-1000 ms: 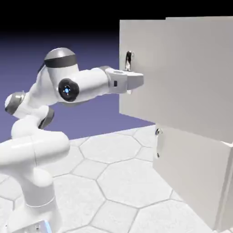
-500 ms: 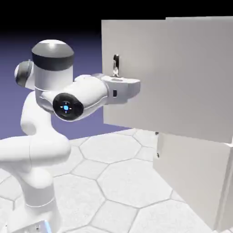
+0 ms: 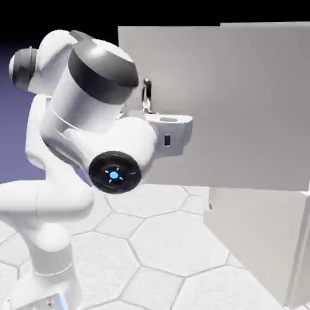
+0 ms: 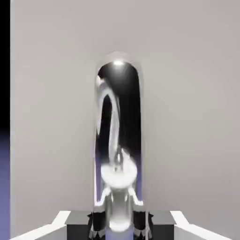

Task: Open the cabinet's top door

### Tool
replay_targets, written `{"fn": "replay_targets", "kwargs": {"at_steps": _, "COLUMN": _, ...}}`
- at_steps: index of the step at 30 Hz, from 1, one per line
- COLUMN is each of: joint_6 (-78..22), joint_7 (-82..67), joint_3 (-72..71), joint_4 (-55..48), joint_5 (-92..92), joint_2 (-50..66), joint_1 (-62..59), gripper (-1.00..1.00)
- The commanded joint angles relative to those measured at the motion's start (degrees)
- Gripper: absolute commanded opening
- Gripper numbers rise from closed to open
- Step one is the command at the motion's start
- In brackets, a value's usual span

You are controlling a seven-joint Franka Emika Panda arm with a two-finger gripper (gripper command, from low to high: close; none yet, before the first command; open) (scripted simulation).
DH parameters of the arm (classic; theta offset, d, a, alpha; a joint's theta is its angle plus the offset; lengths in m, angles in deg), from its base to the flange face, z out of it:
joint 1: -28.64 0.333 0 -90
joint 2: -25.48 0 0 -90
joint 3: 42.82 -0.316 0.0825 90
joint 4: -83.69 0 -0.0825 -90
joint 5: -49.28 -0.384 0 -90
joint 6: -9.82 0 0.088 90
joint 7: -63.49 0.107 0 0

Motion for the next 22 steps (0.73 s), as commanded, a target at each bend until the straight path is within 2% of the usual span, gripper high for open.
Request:
{"fn": "replay_targets", "kwargs": {"at_steps": 1, "joint_6": 0.0, "joint_7": -0.9, "joint_3": -0.3, "joint_4": -1.7, "joint_5": 1.5, "joint_2": 2.1, "joint_1": 0.0, "gripper": -1.0}}
{"fn": "replay_targets", "kwargs": {"at_steps": 11, "joint_6": -0.6, "joint_7": -4.4, "joint_3": -4.0, "joint_4": -20.4, "joint_5": 13.3, "joint_2": 22.8, "joint_1": 1.5, "gripper": -1.0}}
{"fn": "replay_targets", "kwargs": {"at_steps": 22, "joint_6": -3.5, "joint_7": 1.2, "joint_3": -7.4, "joint_4": -41.9, "joint_5": 19.7, "joint_2": 43.8, "joint_1": 6.1, "gripper": -1.0}}
